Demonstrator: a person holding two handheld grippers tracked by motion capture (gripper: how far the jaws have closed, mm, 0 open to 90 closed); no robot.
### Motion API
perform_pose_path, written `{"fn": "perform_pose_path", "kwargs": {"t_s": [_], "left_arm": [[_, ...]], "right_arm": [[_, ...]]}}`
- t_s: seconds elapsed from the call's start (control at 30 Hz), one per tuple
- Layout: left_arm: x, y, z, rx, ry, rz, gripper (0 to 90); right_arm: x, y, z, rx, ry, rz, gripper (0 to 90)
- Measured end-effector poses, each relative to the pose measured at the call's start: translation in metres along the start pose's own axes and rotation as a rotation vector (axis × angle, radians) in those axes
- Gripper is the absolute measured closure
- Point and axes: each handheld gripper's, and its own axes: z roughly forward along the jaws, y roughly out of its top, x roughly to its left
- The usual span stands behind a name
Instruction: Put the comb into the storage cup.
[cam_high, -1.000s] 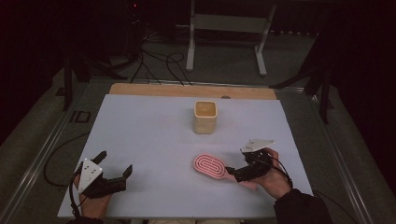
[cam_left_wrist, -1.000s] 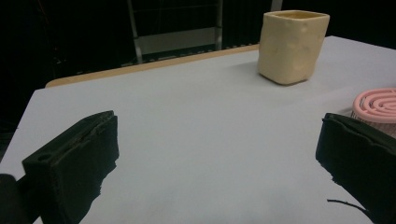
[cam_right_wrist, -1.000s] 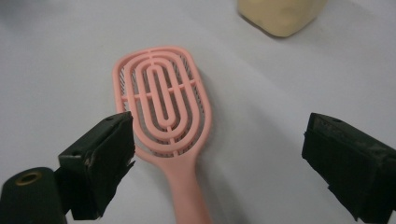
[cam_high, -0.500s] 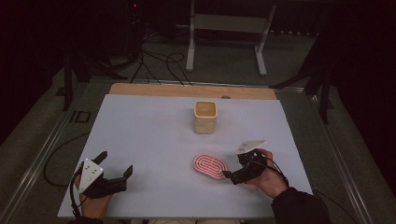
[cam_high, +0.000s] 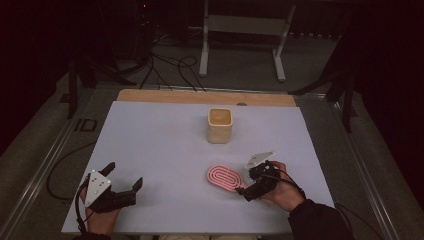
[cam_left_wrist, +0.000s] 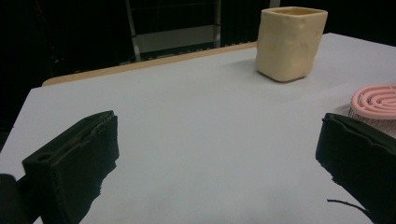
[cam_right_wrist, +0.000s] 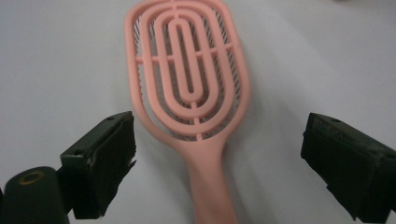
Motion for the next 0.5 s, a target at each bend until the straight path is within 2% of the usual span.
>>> {"fn": "perform_pose_path", "kwargs": {"t_s": [0.3, 0.5], "left_arm": [[0.0, 0.0, 0.0, 0.002, -0.003, -0.001, 0.0], [-0.001, 0.0, 0.001, 0.003, -0.002, -0.001, 0.0]], "right_arm": [[0.001, 0.0, 0.006, 0.062, 0.019, -0.03, 13.8], [0.001, 0.0, 0.013, 0.11, 0.031, -0.033, 16.2]]}}
